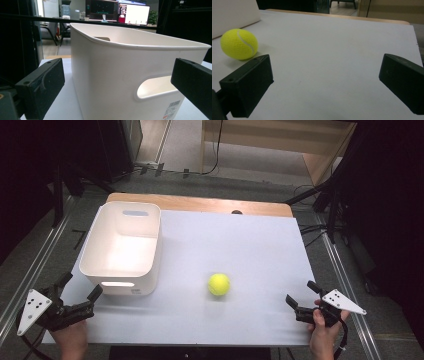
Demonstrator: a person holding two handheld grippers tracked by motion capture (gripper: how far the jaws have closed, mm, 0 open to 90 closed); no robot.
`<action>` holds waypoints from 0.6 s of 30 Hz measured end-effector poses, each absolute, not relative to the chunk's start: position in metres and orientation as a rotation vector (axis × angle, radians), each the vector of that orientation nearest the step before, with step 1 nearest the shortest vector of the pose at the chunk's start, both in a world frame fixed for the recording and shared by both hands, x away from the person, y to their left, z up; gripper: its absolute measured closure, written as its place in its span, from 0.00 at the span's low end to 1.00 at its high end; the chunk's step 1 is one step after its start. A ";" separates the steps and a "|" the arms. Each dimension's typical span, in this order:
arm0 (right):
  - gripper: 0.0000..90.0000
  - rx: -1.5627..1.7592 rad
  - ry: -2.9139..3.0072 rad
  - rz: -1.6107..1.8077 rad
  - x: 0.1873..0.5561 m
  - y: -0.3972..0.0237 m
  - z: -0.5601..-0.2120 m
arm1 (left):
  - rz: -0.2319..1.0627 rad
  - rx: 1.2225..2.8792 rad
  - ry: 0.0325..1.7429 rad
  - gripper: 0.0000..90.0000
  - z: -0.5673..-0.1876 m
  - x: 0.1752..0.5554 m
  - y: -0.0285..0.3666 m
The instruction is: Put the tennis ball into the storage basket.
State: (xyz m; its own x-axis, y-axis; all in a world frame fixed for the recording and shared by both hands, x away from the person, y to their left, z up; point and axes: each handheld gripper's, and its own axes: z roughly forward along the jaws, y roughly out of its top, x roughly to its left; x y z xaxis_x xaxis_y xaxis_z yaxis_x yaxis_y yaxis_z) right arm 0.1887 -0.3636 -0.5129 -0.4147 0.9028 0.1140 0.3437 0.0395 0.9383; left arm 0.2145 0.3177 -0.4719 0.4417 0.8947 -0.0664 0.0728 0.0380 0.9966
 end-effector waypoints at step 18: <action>0.00 1.211 1.919 1.374 0.203 -0.346 -0.496 | 0.792 1.405 0.939 0.00 -0.472 0.215 0.315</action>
State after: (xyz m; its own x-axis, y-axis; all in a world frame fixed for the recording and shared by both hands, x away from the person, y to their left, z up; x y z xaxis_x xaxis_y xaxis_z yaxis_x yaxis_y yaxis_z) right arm 0.2028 -0.3457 -0.4962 -0.4904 0.8651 0.1054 0.3783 0.1023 0.9200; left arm 0.2150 0.3154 -0.4723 0.4403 0.8952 -0.0693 0.0833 0.0361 0.9959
